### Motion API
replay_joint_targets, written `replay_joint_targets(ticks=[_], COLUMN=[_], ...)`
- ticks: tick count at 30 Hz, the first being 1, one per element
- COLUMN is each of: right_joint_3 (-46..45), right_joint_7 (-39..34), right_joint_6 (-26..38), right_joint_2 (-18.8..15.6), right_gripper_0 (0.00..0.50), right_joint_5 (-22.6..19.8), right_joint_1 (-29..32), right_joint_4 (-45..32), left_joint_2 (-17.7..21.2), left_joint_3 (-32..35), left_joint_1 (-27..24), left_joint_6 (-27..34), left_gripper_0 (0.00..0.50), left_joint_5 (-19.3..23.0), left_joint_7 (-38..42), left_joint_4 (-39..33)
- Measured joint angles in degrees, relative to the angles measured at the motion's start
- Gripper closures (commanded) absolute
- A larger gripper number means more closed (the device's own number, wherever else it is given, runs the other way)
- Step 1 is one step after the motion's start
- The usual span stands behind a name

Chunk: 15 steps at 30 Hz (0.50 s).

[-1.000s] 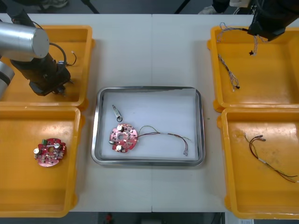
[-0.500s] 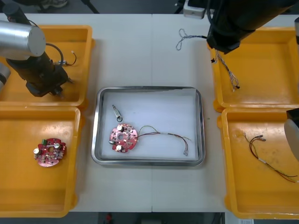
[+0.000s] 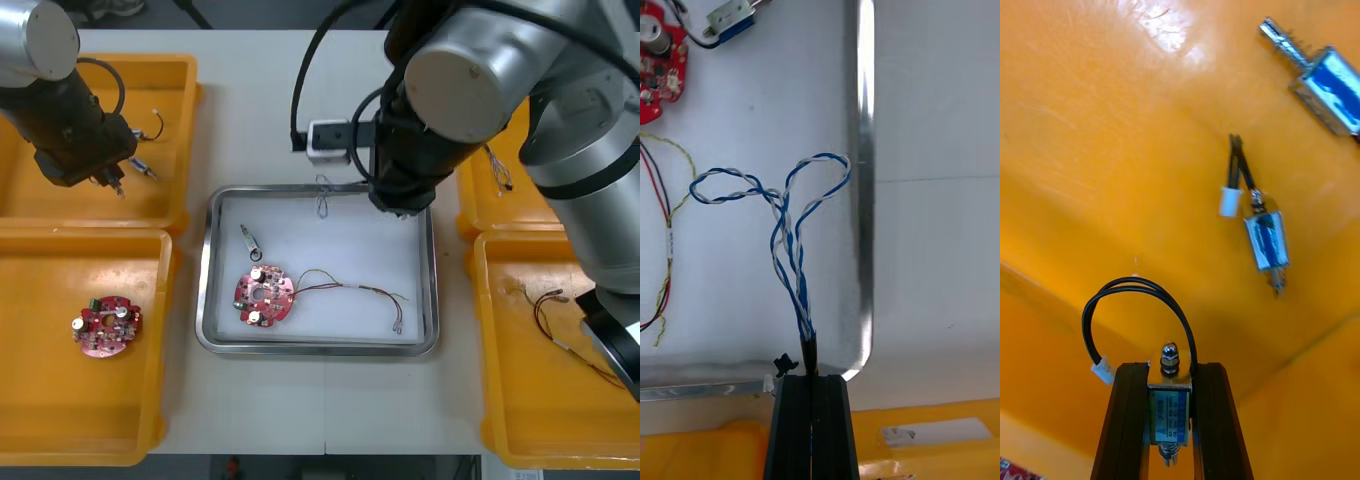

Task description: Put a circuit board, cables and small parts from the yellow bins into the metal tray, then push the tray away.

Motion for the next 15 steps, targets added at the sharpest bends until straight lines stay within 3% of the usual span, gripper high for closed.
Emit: replay_joint_targets(ticks=[6,15], right_joint_3=[6.77,13.40], right_joint_7=[0.00,0.00], right_joint_6=[-0.31,-11.21], right_joint_2=[0.01,0.01], right_gripper_0=[0.500,0.500], right_joint_5=[5.30,8.62], right_joint_1=[2.00,3.19], right_joint_4=[0.04,3.05], left_joint_2=[0.31,1.04], left_joint_3=[0.00,0.00], left_joint_1=[0.00,0.00], left_joint_6=[3.28,6.03], left_gripper_0=[0.500,0.500], left_joint_5=[0.34,2.44], left_joint_7=[-0.01,-1.16], left_joint_4=[-5.78,-11.02])
